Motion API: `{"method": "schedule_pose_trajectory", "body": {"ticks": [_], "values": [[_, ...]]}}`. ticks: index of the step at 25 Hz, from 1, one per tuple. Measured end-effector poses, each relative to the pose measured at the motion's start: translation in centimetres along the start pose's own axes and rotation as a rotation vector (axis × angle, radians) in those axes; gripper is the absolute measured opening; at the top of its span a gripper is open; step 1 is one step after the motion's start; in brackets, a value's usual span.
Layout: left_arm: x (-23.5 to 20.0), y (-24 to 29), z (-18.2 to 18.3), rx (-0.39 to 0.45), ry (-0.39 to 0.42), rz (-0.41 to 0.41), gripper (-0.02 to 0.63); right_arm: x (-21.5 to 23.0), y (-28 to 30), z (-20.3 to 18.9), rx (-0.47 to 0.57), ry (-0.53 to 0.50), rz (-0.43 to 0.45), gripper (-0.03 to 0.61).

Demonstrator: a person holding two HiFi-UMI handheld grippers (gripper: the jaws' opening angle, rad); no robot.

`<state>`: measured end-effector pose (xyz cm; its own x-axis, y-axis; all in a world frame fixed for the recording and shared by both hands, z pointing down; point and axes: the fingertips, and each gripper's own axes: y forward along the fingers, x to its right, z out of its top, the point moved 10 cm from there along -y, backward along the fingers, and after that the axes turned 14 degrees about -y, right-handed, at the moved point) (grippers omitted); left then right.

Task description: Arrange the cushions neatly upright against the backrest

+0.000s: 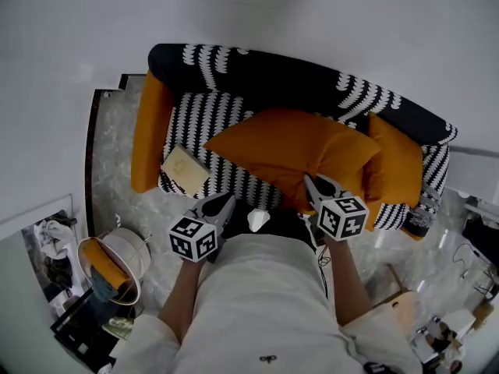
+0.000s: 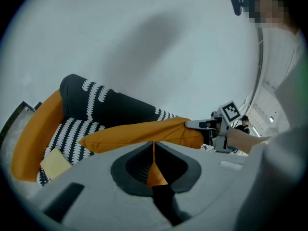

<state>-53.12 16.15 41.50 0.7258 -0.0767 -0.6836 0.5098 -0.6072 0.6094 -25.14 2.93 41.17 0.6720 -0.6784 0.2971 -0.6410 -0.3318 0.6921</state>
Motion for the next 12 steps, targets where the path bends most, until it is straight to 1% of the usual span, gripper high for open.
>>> {"method": "schedule_pose_trajectory", "body": {"ticks": [5,10,12], "values": [[-3.8,-3.1,1.6,0.028,-0.002,0.0,0.015,-3.9,3.0,1.8,0.057,0.121,0.132,0.022],[-7.2,-6.6,3.1,0.073,0.006,0.0,0.015,-8.2,7.6,2.9,0.136,0.193,0.289,0.02],[-8.2,-7.9,3.5,0.084,0.006,0.007,0.015,-9.6,9.6,3.1,0.159,0.239,0.347,0.02]]}}
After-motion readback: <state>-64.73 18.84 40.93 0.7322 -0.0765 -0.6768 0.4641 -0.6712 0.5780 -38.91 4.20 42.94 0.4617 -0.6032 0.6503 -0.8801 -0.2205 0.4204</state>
